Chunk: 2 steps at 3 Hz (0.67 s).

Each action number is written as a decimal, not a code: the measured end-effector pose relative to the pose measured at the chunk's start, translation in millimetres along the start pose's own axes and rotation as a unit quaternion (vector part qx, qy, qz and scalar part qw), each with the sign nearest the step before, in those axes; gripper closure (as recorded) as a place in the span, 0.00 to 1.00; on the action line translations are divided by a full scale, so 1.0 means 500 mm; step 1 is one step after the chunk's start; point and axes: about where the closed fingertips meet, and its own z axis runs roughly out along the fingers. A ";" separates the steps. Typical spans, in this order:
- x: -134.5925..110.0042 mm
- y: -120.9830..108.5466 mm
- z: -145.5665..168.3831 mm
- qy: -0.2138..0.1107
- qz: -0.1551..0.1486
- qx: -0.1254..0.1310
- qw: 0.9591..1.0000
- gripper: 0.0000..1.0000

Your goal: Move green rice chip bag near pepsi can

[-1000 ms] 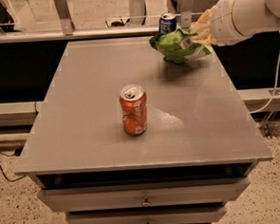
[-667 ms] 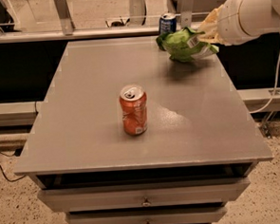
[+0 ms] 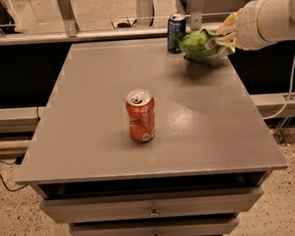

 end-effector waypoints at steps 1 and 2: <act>0.016 0.002 0.020 0.004 -0.009 0.005 1.000 1.00; 0.037 -0.006 0.030 0.012 -0.017 0.014 1.000 1.00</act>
Offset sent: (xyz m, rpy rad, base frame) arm 0.0280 -0.0290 -0.0069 -0.0583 -0.0673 -0.0276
